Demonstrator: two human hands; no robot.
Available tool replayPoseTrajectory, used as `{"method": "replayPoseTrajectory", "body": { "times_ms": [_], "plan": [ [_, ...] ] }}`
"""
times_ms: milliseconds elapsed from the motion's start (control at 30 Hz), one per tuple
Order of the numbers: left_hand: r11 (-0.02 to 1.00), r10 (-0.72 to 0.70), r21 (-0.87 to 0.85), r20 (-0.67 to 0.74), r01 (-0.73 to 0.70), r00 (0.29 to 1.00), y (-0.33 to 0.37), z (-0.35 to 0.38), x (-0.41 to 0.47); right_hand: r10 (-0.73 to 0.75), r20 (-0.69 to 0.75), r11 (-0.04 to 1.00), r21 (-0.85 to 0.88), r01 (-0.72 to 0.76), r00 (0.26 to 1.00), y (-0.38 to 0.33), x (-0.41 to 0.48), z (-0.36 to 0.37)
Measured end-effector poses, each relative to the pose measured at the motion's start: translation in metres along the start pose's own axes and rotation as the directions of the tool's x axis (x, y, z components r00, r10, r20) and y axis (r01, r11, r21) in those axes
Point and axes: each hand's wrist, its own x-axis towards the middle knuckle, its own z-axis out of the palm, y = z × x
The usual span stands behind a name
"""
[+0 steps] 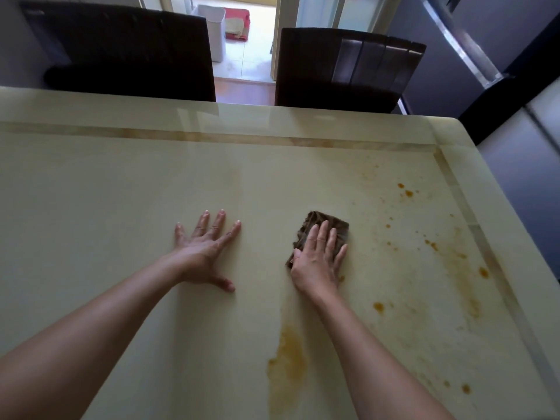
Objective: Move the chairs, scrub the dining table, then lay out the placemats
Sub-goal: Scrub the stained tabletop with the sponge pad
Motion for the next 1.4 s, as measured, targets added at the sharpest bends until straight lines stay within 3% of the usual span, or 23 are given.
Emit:
{"method": "replayPoseTrajectory", "body": {
  "times_ms": [200, 367, 467, 567, 767, 933, 1100, 1167, 1400],
  "plan": [
    [1.000, -0.002, -0.001, -0.018, 0.002, 1.000, 0.002, -0.004, -0.007, -0.212, 0.096, 0.975, -0.046, 0.217, 0.973, -0.037, -0.055, 0.023],
    [0.999, 0.038, 0.041, -0.121, -0.033, 0.992, 0.016, 0.010, -0.042, -0.418, 0.201, 0.895, -0.072, 0.439, 0.886, -0.032, -0.086, 0.035],
    [0.999, 0.043, 0.007, -0.064, -0.043, 0.997, 0.020, 0.038, -0.075, -0.481, 0.234, 0.849, -0.117, 0.515, 0.845, -0.017, -0.096, 0.032],
    [0.999, 0.032, -0.017, 0.010, -0.032, 0.999, 0.019, 0.063, -0.092, -0.426, 0.205, 0.877, -0.148, 0.458, 0.881, -0.002, -0.094, 0.027],
    [0.999, 0.032, -0.032, 0.025, -0.031, 0.999, 0.018, 0.074, -0.091, -0.182, 0.092, 0.969, -0.152, 0.195, 0.979, 0.049, -0.090, 0.019],
    [0.998, 0.033, -0.048, 0.017, -0.032, 0.999, 0.017, 0.076, -0.089, -0.006, 0.037, 0.997, -0.081, 0.009, 0.999, 0.076, -0.094, 0.014],
    [0.998, 0.036, -0.049, 0.006, -0.036, 0.999, 0.016, 0.076, -0.089, 0.155, -0.002, 0.988, -0.003, -0.155, 0.988, 0.052, -0.102, 0.020],
    [0.998, 0.035, -0.046, 0.002, -0.034, 0.999, 0.017, 0.076, -0.091, 0.137, 0.012, 0.991, 0.004, -0.137, 0.991, 0.034, -0.111, 0.026],
    [0.995, 0.045, -0.086, -0.041, -0.048, 0.998, 0.018, 0.074, -0.101, -0.125, 0.130, 0.991, -0.032, 0.131, 0.984, -0.033, -0.158, 0.055]
  ]
}}
